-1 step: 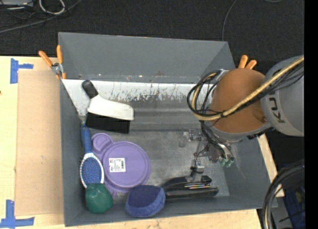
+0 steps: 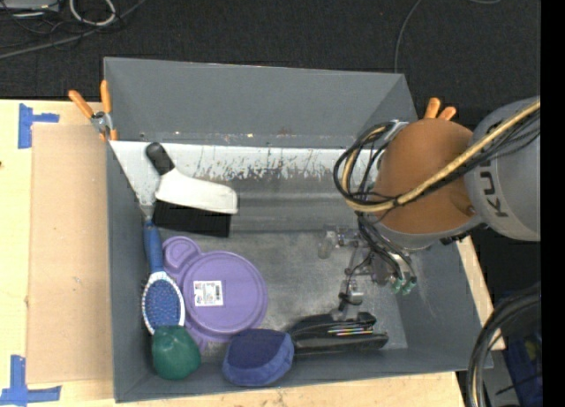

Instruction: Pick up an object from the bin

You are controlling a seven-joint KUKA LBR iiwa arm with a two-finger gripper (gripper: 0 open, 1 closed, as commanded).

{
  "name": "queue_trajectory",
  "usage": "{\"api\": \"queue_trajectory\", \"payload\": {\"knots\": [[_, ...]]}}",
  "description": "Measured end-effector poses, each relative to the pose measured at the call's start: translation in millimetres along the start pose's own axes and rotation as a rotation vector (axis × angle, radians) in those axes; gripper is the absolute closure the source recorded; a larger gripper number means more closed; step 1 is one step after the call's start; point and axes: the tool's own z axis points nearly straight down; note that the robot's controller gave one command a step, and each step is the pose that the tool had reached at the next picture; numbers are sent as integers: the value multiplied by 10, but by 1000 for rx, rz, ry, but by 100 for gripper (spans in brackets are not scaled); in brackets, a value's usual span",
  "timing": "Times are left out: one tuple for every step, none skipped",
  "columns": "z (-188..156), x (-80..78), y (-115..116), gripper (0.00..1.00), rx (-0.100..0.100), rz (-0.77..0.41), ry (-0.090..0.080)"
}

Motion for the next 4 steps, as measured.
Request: {"api": "queue_trajectory", "payload": {"knots": [[649, 307, -267, 0, 0, -129, 2], [642, 421, -382, 0, -1, -173, -3], [660, 434, -455, 0, -1, -250, 2], [948, 396, -565, 0, 3, -357, -23]]}}
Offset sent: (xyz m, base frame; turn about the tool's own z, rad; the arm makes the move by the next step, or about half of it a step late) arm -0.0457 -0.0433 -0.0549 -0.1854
